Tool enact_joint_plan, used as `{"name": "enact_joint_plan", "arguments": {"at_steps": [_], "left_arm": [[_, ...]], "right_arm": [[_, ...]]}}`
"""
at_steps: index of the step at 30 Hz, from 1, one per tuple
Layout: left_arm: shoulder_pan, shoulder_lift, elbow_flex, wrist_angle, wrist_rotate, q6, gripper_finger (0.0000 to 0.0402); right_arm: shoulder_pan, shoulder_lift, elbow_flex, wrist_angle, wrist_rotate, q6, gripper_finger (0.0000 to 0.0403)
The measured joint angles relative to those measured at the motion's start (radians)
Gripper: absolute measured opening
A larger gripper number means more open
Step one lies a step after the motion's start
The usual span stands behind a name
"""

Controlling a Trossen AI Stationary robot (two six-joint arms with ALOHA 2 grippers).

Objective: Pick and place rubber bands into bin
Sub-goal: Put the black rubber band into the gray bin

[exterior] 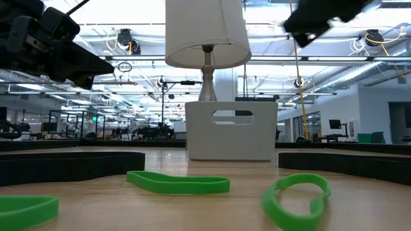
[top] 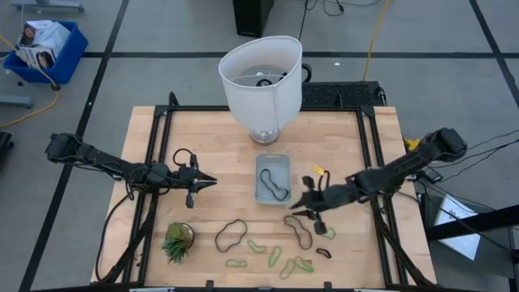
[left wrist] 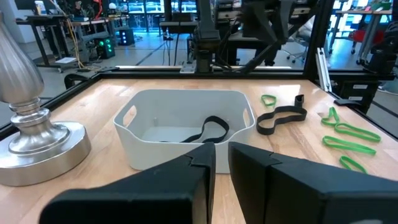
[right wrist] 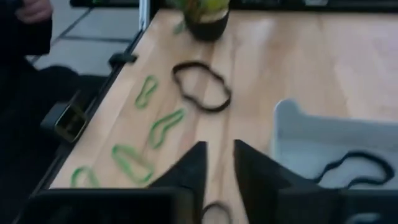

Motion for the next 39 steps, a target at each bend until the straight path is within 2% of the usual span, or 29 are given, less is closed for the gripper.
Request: {"name": "enact_joint_plan", "arguments": {"at_steps": [3,8,13,24,28,36,39], "left_arm": [[0.0,0.0,0.0,0.0,0.0,0.0,0.0051],[0.0,0.0,0.0,0.0,0.0,0.0,0.0051],[0.0,0.0,0.0,0.001,0.0,-0.004,0.0051],[0.0,0.0,0.0,-0.025,0.0,-0.004,0.0051],[0.0,0.0,0.0,-0.027,0.0,-0.005,0.0051],[0.0,0.0,0.0,-0.03,0.0,-0.016,0.0051],[0.0,0.0,0.0,-0.031,0.0,-0.017,0.0051]], "right_arm": [[0.081,0.003,-0.001,-0.037,0.056,0.013,0.0009],[0.173,0.024,-0.001,-0.039,0.187,0.092,0.0008],[0.237,0.066,0.0,-0.055,0.287,0.245,0.0003],[0.271,0.217,0.0,-0.115,0.286,0.534,0.0008],[0.262,0.258,0.0,-0.129,0.239,0.564,0.0043],[0.241,0.276,0.0,-0.148,0.237,0.567,0.0186],[0.243,0.289,0.0,-0.156,0.216,0.538,0.0226]]}}
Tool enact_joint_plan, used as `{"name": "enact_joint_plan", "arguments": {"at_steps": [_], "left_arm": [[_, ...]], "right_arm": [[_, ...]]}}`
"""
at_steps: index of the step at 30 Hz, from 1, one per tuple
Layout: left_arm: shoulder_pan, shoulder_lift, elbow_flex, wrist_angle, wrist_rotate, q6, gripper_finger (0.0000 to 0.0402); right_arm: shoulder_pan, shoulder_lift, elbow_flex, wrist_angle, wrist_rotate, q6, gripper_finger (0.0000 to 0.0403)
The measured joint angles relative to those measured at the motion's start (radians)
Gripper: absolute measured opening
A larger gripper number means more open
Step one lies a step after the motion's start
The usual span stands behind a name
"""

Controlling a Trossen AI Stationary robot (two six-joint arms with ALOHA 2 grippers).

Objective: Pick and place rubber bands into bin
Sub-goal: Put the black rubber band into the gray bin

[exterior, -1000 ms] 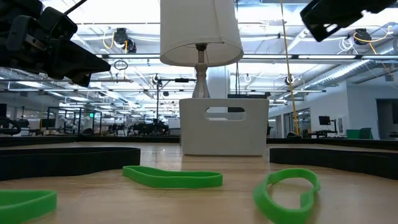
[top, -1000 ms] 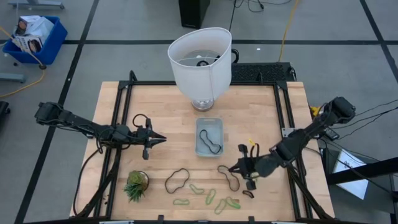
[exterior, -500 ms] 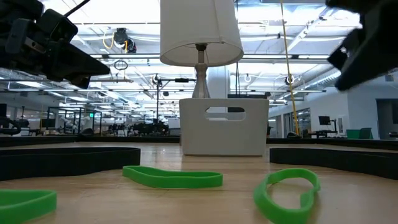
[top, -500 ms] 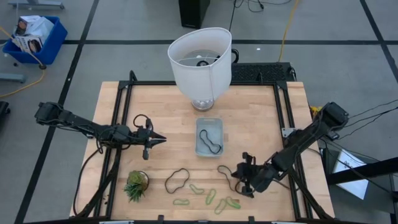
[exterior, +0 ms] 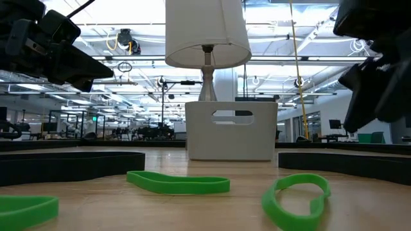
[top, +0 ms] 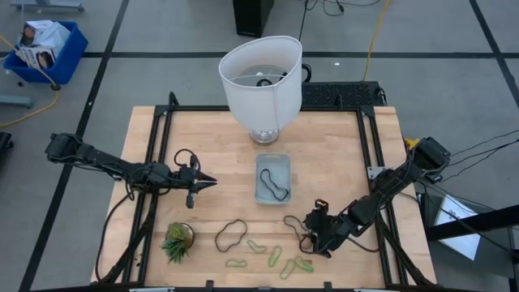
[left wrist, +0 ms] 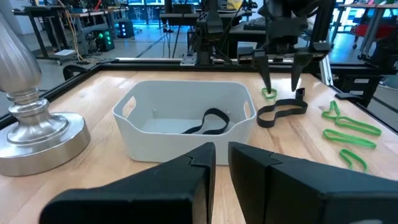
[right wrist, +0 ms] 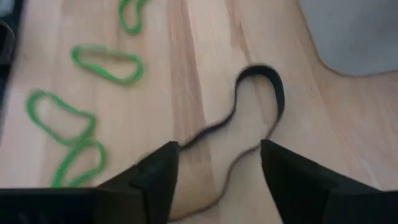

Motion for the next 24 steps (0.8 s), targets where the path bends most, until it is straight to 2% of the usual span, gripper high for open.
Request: {"name": "enact_joint_plan", "arguments": {"at_steps": [6,14,19,24], "left_arm": [[0.0,0.0,0.0,-0.006,0.0,-0.001,0.0051],[0.0,0.0,0.0,-0.006,0.0,-0.007,0.0051],[0.0,0.0,0.0,-0.006,0.0,-0.006,0.0051],[0.0,0.0,0.0,-0.006,0.0,-0.006,0.0051]], "right_arm": [[-0.01,0.081,0.0,0.01,-0.001,0.009,0.0248],[-0.032,0.17,0.003,0.012,-0.019,0.058,0.0223],[-0.033,0.173,0.003,0.011,-0.019,0.078,0.0169],[-0.035,0.164,0.001,0.008,-0.019,0.113,0.0059]]}}
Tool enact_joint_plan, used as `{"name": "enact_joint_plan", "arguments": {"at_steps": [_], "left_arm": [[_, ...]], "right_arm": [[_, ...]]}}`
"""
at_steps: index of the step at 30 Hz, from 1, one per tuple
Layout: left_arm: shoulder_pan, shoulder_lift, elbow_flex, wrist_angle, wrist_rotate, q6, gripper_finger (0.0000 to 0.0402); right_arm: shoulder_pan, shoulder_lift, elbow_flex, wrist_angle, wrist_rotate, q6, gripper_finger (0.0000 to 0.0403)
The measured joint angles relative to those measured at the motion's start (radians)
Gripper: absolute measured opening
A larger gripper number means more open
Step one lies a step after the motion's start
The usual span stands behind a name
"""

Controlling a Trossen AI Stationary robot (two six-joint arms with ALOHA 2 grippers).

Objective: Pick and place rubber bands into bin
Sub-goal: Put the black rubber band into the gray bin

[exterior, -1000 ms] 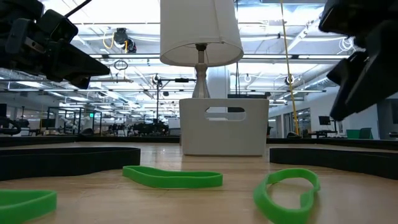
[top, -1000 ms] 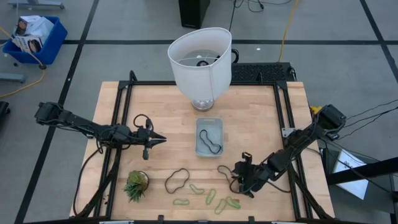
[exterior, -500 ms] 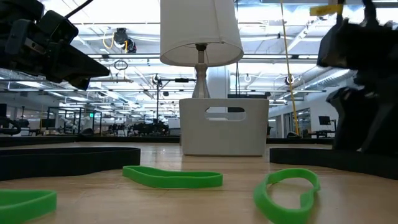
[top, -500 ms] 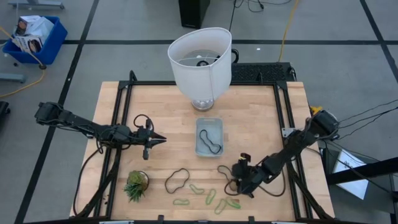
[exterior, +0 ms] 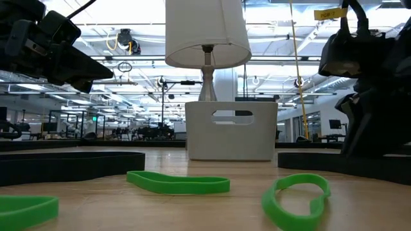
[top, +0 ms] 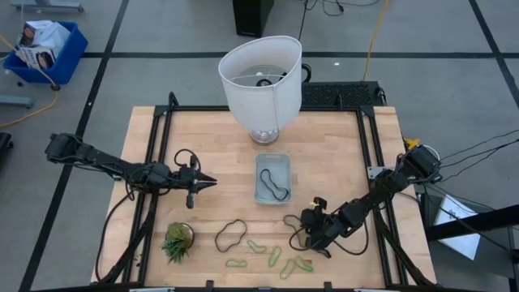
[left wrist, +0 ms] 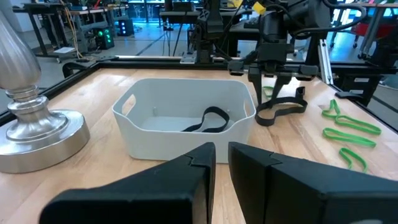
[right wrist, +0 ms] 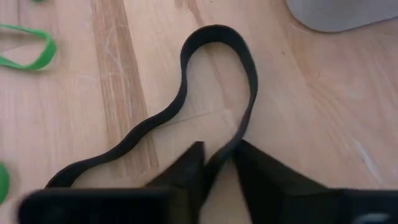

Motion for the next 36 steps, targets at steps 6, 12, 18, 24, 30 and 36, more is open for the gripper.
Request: {"name": "enact_joint_plan", "arguments": {"at_steps": [6,12,18,24,30,36], "left_arm": [[0.0,0.0,0.0,0.0,0.0,0.0,0.0051],[0.0,0.0,0.0,0.0,0.0,0.0,0.0051],[0.0,0.0,0.0,-0.005,0.0,0.001,0.0051],[0.0,0.0,0.0,-0.006,-0.001,0.001,0.0051],[0.0,0.0,0.0,-0.007,-0.001,0.007,0.0051],[0.0,0.0,0.0,-0.014,-0.002,0.007,0.0051]], "right_arm": [[-0.004,-0.012,-0.001,0.005,0.036,-0.015,0.001],[-0.015,-0.141,0.001,0.032,0.123,-0.171,0.0003],[-0.017,-0.296,0.053,0.043,0.211,-0.401,0.0002],[-0.033,-0.424,0.057,0.153,0.228,-0.69,0.0001],[-0.081,-0.526,0.025,0.165,0.215,-0.832,0.0001],[-0.145,-0.636,-0.134,0.33,0.127,-0.872,0.0001]]}}
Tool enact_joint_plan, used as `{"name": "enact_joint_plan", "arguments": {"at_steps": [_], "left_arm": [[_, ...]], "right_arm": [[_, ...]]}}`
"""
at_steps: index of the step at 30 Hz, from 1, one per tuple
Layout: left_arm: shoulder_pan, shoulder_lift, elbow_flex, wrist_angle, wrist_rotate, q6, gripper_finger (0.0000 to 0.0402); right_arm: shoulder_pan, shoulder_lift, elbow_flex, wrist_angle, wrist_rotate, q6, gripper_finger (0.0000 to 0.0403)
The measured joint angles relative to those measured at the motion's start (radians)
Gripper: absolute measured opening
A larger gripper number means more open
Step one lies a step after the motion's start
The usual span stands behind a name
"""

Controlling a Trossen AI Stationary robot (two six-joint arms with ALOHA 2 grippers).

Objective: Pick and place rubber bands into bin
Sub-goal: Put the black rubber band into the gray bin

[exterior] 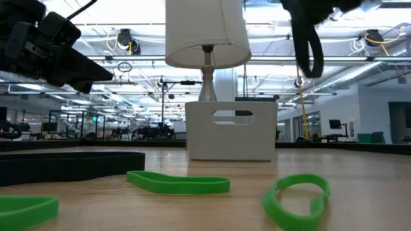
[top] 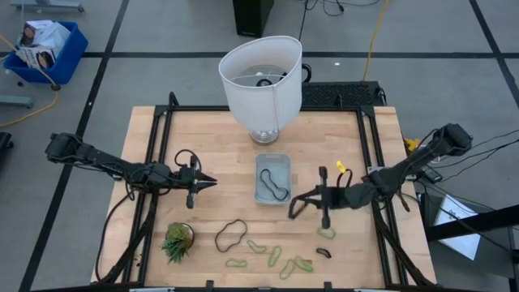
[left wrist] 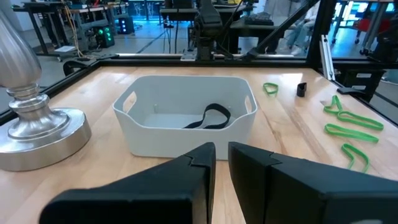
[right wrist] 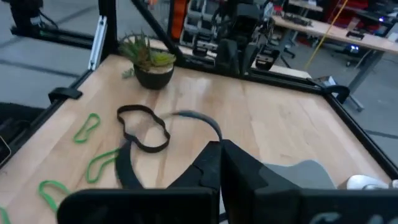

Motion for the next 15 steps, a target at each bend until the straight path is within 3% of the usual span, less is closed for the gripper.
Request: {"name": "enact_joint_plan", "arguments": {"at_steps": [10,15], "left_arm": [[0.0,0.0,0.0,-0.009,-0.001,0.01,0.0051],[0.0,0.0,0.0,-0.009,-0.001,0.016,0.0051]], "right_arm": [[-0.101,-0.143,-0.366,0.384,-0.005,0.029,0.0],[-0.152,-0.15,-0.46,0.576,-0.007,-0.011,0.0]]}}
